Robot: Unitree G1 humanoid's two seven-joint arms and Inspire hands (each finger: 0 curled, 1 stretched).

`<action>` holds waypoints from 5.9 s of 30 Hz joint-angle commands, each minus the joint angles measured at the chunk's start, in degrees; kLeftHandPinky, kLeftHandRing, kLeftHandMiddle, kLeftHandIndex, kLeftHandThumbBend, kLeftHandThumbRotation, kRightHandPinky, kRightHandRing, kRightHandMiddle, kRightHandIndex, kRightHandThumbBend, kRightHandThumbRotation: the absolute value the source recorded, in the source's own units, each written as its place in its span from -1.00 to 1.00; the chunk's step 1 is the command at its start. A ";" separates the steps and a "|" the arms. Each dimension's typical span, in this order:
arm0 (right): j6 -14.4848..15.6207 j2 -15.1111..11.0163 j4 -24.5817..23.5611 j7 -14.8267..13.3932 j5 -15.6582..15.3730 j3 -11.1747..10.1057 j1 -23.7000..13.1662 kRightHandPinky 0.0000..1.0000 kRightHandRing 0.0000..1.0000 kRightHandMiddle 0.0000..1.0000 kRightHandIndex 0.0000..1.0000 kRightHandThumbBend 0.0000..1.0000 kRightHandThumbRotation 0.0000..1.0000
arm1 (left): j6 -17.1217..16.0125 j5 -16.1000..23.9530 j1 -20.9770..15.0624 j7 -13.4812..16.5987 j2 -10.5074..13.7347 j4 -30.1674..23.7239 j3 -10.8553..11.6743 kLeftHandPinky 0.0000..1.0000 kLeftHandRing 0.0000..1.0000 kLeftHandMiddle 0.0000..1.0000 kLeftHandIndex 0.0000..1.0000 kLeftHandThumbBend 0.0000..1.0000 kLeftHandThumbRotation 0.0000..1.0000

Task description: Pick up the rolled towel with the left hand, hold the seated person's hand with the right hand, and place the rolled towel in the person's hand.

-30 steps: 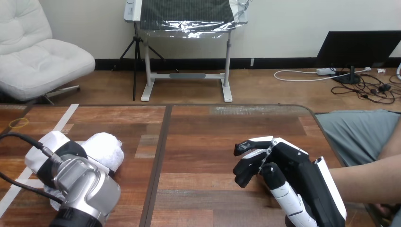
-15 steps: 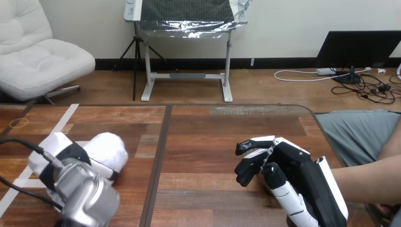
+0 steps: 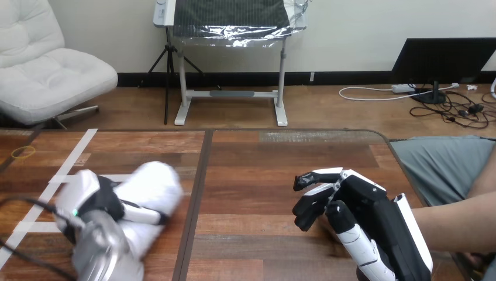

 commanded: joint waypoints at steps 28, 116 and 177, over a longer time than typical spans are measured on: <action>-0.06 -1.25 -0.16 -3.28 -4.23 -5.46 -6.31 -0.09 0.01 0.09 0.23 0.41 0.43 | -39.74 -24.93 12.83 0.27 -7.99 -25.63 11.82 -0.48 -0.38 -0.27 -0.20 0.10 -1.00; 7.72 -34.60 4.35 7.17 -17.31 -23.37 -18.10 0.98 0.84 0.84 0.85 1.00 0.15 | -60.76 -27.94 17.21 1.85 -15.44 -21.05 11.02 -0.62 -0.51 -0.39 -0.28 -0.08 -1.00; 9.56 -42.16 15.71 10.42 -29.04 -18.69 -20.51 0.80 0.73 0.76 0.75 1.00 -0.44 | -60.14 -28.40 17.52 1.83 -15.69 -21.07 11.16 -0.62 -0.51 -0.39 -0.28 -0.03 -1.00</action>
